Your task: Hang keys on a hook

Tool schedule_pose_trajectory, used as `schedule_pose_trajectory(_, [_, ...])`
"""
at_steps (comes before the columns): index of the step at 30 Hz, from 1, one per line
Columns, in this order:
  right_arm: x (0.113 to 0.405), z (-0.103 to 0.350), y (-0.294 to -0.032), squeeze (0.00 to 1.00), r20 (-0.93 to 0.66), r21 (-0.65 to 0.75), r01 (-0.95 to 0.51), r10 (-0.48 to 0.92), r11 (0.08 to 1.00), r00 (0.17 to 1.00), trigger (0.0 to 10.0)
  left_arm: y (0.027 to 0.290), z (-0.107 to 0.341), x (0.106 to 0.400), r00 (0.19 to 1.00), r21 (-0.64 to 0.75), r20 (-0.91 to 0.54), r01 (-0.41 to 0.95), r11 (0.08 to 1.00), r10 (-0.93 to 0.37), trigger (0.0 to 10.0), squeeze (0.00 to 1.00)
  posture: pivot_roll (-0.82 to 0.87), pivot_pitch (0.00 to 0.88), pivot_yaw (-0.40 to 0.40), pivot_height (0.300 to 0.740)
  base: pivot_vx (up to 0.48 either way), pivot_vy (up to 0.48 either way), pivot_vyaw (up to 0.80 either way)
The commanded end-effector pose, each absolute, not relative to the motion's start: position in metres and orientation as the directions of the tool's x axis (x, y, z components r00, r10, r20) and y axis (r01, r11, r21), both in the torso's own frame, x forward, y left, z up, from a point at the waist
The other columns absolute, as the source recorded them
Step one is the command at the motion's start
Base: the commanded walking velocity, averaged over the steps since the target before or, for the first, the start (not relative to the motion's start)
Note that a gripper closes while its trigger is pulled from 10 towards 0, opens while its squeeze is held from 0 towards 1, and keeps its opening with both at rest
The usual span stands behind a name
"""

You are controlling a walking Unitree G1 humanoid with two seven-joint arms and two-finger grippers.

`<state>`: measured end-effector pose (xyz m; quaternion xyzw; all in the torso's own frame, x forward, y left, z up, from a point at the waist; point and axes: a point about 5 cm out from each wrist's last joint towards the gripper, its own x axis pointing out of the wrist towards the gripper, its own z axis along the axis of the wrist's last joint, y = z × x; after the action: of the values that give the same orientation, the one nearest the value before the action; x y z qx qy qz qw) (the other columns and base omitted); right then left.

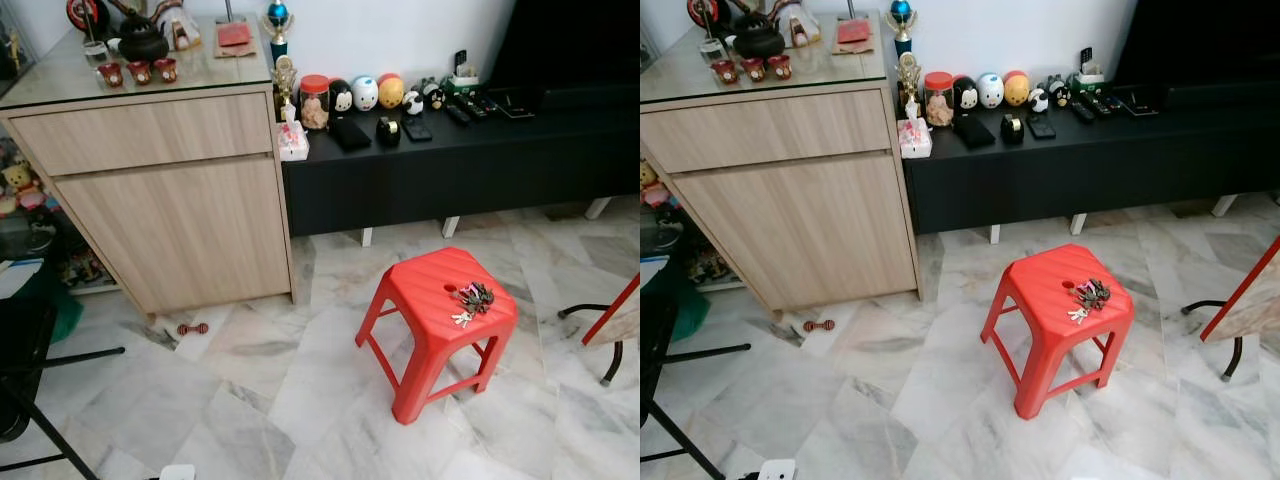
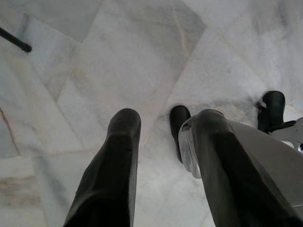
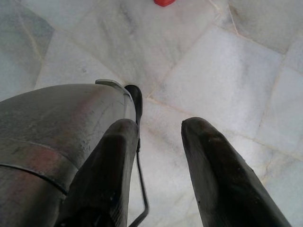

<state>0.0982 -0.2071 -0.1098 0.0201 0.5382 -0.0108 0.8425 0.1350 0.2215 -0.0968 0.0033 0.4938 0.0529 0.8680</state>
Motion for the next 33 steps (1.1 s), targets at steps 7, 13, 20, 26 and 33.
schedule_pose_trajectory(7, [0.0986,-0.1094,-0.2079,0.00,-0.903,0.019,0.042,-0.001,0.999,0.431,10.0,0.2226,-0.0979,0.1320,0.491,0.067,-0.866,-0.079,0.995,0.097,10.0,0.00,-0.06,0.000,0.013,0.740,0.000,0.000,0.00])
schedule_pose_trajectory(13, [0.0978,-0.1093,-0.2094,0.00,-0.902,0.017,0.048,-0.005,0.999,0.432,10.0,0.2221,-0.0979,0.1319,0.493,0.061,-0.866,-0.071,0.996,0.088,10.0,0.00,-0.06,0.000,0.013,0.740,0.000,-0.232,0.00])
schedule_pose_trajectory(20, [0.0961,-0.1096,-0.2094,0.00,-0.903,0.022,0.050,-0.002,0.998,0.430,10.0,0.2223,-0.0981,0.1307,0.494,0.056,-0.866,-0.068,0.996,0.082,10.0,0.00,-0.06,0.000,0.016,0.740,0.000,-0.277,0.00])
schedule_pose_trajectory(26, [0.0974,-0.1090,-0.2098,0.00,-0.899,0.024,0.043,0.002,0.999,0.438,10.0,0.2213,-0.0978,0.1319,0.499,0.049,-0.864,-0.059,0.997,0.072,10.0,0.00,-0.06,0.000,0.012,0.740,0.000,-0.286,0.00])
schedule_pose_trajectory(33, [0.0997,-0.1085,-0.2099,0.00,-0.899,0.023,0.037,0.004,0.999,0.438,10.0,0.2206,-0.0973,0.1340,0.501,0.044,-0.863,-0.065,0.997,0.071,10.0,0.00,-0.05,0.000,0.006,0.740,0.000,-0.291,0.00])
